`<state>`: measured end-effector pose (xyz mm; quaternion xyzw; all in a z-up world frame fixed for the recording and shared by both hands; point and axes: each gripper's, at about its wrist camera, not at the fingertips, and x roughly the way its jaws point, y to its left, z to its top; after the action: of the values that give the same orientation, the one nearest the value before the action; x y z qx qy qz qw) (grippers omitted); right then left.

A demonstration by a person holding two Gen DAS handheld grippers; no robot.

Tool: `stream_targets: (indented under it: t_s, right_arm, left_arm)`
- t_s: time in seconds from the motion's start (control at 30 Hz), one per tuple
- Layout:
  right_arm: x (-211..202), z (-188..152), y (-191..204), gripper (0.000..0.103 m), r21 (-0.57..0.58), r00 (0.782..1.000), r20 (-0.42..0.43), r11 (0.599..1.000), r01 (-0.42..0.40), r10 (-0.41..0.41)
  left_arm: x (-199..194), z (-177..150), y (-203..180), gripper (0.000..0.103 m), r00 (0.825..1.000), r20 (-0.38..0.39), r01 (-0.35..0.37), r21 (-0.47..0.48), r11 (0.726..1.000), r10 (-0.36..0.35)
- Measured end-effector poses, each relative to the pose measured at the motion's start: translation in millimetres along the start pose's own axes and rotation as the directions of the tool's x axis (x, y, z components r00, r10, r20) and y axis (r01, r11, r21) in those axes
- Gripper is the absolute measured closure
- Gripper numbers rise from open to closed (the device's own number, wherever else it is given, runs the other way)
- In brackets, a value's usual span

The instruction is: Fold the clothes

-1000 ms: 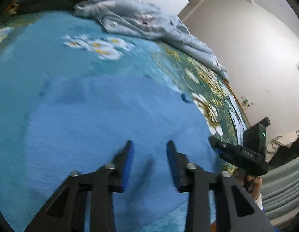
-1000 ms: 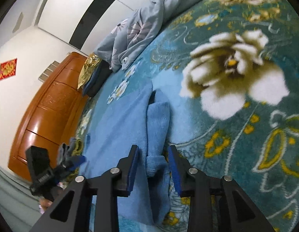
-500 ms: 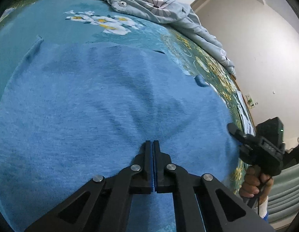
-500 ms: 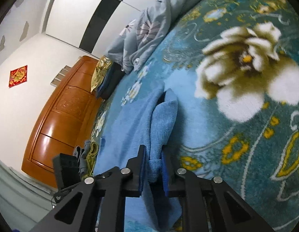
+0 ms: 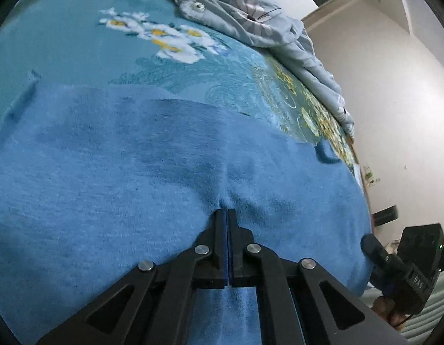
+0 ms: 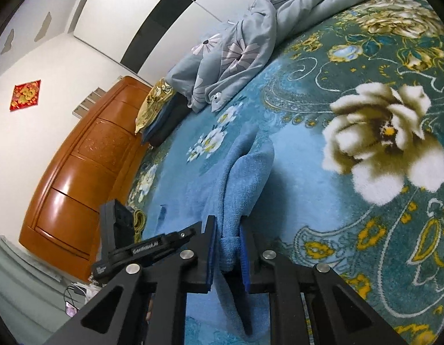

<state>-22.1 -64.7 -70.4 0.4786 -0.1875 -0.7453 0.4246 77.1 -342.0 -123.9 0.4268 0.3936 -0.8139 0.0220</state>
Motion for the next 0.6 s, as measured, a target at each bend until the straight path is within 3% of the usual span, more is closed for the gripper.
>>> stream_targets:
  t_s: [0.2, 0.4, 0.6]
  right_arm:
    - [-2, 5, 16, 0.087, -0.022, 1.000, -0.002, 0.999, 0.027, -0.027]
    - [-4, 5, 40, 0.087, -0.047, 0.999, -0.003, 0.998, 0.045, -0.045]
    - [-4, 3, 78, 0.087, -0.122, 0.998, -0.006, 0.990, 0.067, -0.069]
  left_arm:
    - [-21, -1, 3, 0.101, 0.998, 0.058, -0.002, 0.001, 1.000, 0.002]
    - [-4, 15, 12, 0.101, 1.000, 0.009, 0.022, -0.066, 0.998, -0.022]
    - [-48, -19, 35, 0.101, 0.993, 0.062, 0.103, -0.121, 0.987, -0.096]
